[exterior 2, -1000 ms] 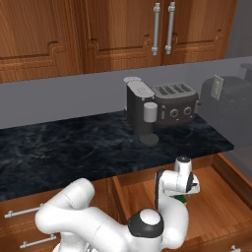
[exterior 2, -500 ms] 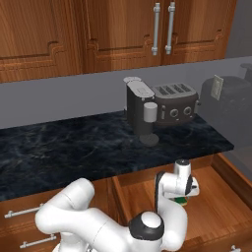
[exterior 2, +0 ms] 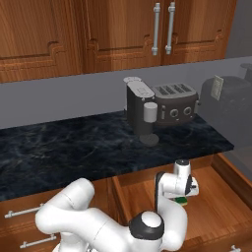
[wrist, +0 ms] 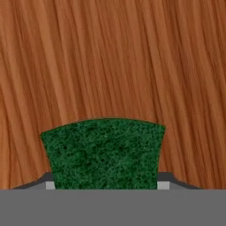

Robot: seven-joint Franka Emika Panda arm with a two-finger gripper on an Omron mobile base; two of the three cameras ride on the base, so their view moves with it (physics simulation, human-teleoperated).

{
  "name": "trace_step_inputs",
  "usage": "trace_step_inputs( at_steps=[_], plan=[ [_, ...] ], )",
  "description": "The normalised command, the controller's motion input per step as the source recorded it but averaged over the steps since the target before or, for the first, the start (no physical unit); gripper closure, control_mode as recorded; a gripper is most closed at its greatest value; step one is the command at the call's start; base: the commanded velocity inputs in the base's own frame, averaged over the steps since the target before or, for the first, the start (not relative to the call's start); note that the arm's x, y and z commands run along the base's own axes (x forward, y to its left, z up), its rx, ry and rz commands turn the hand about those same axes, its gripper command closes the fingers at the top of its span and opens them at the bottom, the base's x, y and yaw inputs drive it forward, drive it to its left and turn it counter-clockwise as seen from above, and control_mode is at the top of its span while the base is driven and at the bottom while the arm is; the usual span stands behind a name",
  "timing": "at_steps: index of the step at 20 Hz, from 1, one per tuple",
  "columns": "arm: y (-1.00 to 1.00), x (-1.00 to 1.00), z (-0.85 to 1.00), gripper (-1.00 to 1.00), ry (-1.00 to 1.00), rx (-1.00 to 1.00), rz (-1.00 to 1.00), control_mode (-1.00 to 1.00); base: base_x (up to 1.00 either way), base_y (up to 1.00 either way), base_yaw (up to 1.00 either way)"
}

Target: Restock the sink supplies by placing the sponge and soap dispenser on the counter and next to the sink. Make sure the soap dispenser is upright.

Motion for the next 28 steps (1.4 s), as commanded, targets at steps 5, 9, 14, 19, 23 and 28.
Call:
trace_step_inputs(
  at_steps=[5, 9, 14, 19, 23, 28],
  plan=[
    [0.0, -0.07, 0.06, 1.0, -0.02, 0.0, 0.0, -1.0, 0.0, 0.0, 0.0],
    [-0.03, -0.56, 0.85, 1.0, -0.05, 0.0, 0.0, -1.0, 0.0, 0.0, 0.0],
    [0.0, -0.89, 1.0, 1.0, -0.14, -0.01, 0.0, -1.0, 0.0, 0.0, 0.0],
    [0.2, -0.73, 1.0, 1.0, -0.12, -0.04, 0.0, -1.0, 0.0, 0.0, 0.0],
    [0.69, -0.21, 1.0, 1.0, -0.09, -0.1, 0.0, -1.0, 0.0, 0.0, 0.0],
    [0.81, 0.0, 1.0, 1.0, -0.01, -0.12, 0.0, -1.0, 0.0, 0.0, 0.0]
  ],
)
